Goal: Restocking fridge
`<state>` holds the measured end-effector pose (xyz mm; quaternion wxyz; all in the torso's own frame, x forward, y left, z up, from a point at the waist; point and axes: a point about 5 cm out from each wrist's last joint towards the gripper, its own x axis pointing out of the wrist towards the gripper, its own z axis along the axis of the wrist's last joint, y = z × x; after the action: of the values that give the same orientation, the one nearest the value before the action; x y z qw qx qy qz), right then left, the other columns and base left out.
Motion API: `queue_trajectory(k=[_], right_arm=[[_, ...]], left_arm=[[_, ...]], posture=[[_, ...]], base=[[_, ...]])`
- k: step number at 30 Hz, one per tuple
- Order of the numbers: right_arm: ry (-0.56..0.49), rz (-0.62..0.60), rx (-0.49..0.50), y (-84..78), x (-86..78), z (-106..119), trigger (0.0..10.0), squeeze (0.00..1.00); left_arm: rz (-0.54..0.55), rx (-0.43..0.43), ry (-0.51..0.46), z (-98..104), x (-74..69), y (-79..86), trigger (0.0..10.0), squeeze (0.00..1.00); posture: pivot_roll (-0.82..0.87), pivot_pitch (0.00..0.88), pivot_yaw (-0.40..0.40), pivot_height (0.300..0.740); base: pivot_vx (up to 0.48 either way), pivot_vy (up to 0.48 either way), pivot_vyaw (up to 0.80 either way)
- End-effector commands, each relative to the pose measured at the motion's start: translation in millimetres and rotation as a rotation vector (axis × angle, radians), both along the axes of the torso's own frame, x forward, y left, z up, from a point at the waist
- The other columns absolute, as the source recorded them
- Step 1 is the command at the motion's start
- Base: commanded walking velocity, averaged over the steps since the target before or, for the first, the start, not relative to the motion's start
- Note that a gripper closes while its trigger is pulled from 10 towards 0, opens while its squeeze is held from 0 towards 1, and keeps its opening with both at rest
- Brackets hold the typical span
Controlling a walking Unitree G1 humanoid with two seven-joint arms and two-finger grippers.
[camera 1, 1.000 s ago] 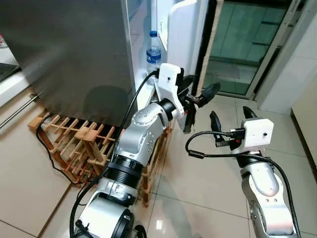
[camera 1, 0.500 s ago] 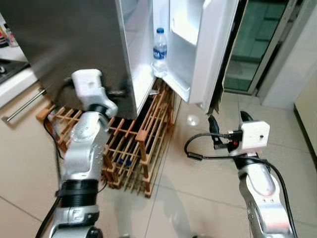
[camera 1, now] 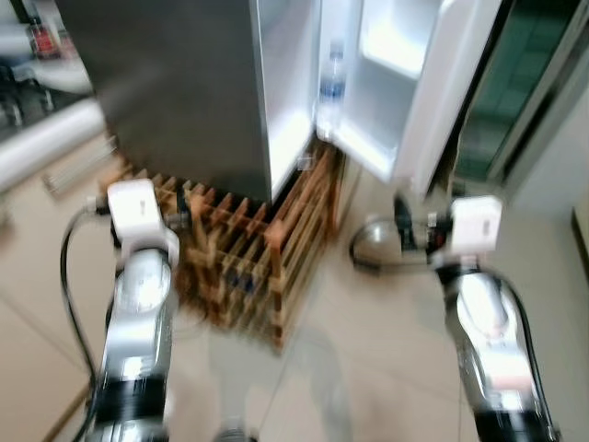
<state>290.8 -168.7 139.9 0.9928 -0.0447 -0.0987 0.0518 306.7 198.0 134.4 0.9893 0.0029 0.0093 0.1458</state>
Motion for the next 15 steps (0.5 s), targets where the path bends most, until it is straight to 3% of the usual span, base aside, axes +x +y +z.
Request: queue_trajectory(k=[1, 12, 15], right_arm=[[0.015, -0.013, 0.003, -5.7, 2.6, -3, 10.0, 0.00], [0.038, 0.015, 0.022, -0.4, 4.3, -9, 10.0, 0.00], [0.041, 0.033, 0.027, 2.7, 3.1, -10, 10.0, 0.00]], left_arm=[[-0.003, 0.000, 0.012, 0, 2.0, -6.3, 10.0, 0.00], [0.047, 0.026, 0.061, -6, 5.5, -1.2, 10.0, 0.00], [0.008, 0.038, 0.095, -11, 7.3, -6.4, 10.0, 0.00]], posture=[[-0.05, 0.000, 0.035, 0.740], [-0.05, 0.000, 0.036, 0.740], [-0.05, 0.000, 0.036, 0.740]], base=[[0.000, -0.446, 0.55], [0.000, -0.433, 0.51], [0.000, -0.431, 0.47]])
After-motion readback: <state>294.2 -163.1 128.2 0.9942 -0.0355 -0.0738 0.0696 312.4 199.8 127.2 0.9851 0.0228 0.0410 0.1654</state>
